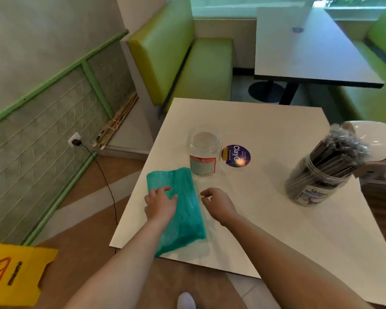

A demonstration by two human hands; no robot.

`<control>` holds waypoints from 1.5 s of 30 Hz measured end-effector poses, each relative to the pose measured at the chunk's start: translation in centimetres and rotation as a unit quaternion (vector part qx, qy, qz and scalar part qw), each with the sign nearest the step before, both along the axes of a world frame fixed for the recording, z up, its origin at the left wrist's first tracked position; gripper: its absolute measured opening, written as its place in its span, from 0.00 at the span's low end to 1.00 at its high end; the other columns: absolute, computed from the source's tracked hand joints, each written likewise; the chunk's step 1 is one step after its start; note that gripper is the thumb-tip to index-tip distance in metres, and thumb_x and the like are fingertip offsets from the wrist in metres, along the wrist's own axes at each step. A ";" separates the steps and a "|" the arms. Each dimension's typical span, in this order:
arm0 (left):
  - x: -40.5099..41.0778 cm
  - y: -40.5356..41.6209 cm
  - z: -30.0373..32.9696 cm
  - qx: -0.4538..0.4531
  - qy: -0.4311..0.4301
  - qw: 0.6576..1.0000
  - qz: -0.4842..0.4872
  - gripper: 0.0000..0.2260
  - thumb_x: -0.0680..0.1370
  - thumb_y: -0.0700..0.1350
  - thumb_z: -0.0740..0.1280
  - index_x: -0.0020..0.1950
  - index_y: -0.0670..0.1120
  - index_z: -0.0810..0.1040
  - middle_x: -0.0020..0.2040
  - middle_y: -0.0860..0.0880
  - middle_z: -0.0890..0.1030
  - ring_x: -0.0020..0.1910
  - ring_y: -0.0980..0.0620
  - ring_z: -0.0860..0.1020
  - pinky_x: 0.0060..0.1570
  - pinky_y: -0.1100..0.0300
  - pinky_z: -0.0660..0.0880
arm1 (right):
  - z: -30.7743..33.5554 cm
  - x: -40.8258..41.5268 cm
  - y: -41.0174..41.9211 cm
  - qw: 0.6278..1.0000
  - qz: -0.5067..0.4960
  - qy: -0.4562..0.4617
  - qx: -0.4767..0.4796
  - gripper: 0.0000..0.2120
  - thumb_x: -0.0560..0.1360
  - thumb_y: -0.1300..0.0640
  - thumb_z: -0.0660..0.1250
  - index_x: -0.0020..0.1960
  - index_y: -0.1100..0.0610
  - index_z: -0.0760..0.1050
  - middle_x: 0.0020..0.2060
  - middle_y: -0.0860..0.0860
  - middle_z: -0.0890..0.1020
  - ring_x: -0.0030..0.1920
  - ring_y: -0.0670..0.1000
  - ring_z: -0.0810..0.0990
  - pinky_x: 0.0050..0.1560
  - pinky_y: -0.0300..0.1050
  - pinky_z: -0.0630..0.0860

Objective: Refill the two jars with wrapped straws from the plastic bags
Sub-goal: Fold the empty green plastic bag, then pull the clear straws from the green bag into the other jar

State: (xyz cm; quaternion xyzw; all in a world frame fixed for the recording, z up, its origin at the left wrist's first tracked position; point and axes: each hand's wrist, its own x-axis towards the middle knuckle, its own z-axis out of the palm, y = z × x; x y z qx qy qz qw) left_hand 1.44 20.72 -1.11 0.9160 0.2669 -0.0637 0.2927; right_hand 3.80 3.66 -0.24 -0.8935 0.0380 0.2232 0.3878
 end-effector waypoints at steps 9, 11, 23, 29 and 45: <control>1.0 3.4 -1.5 -0.143 0.046 0.987 0.065 0.43 0.69 0.57 0.76 0.76 0.50 0.55 0.72 0.43 0.61 0.70 0.41 0.63 0.66 0.45 0.65 | -1.7 0.3 3.4 0.995 -0.071 0.070 0.027 0.21 0.78 0.49 0.66 0.69 0.53 0.71 0.65 0.50 0.76 0.61 0.51 0.77 0.53 0.45 0.78; 1.2 3.6 -2.0 -0.183 0.047 0.978 0.094 0.49 0.66 0.58 0.78 0.77 0.49 0.51 0.72 0.43 0.63 0.69 0.40 0.66 0.66 0.45 0.67 | -2.1 0.3 3.5 0.991 -0.084 0.087 0.053 0.23 0.77 0.49 0.67 0.70 0.53 0.70 0.66 0.52 0.76 0.62 0.52 0.77 0.60 0.48 0.78; 2.6 6.0 -1.8 -0.289 -0.004 0.951 0.109 0.43 0.58 0.52 0.84 0.68 0.47 0.69 0.62 0.47 0.77 0.59 0.45 0.77 0.60 0.44 0.76 | -1.5 2.7 4.1 0.977 -0.048 0.166 0.122 0.29 0.78 0.63 0.66 0.76 0.55 0.62 0.70 0.51 0.72 0.67 0.53 0.74 0.67 0.53 0.72; 4.0 7.8 -0.3 -0.347 -0.057 0.931 0.099 0.46 0.48 0.55 0.84 0.63 0.47 0.72 0.58 0.47 0.78 0.57 0.44 0.78 0.57 0.43 0.77 | -0.3 3.8 5.4 0.975 -0.053 0.138 0.169 0.30 0.76 0.68 0.65 0.75 0.55 0.63 0.69 0.51 0.72 0.67 0.53 0.74 0.66 0.54 0.73; 9.6 10.9 6.8 -0.482 -0.105 0.863 -0.109 0.34 0.61 0.54 0.82 0.63 0.54 0.71 0.58 0.52 0.81 0.56 0.50 0.80 0.57 0.45 0.78 | 4.3 3.6 10.9 0.879 -0.352 -0.155 0.282 0.10 0.80 0.59 0.63 0.59 0.50 0.72 0.56 0.49 0.79 0.54 0.48 0.79 0.52 0.41 0.77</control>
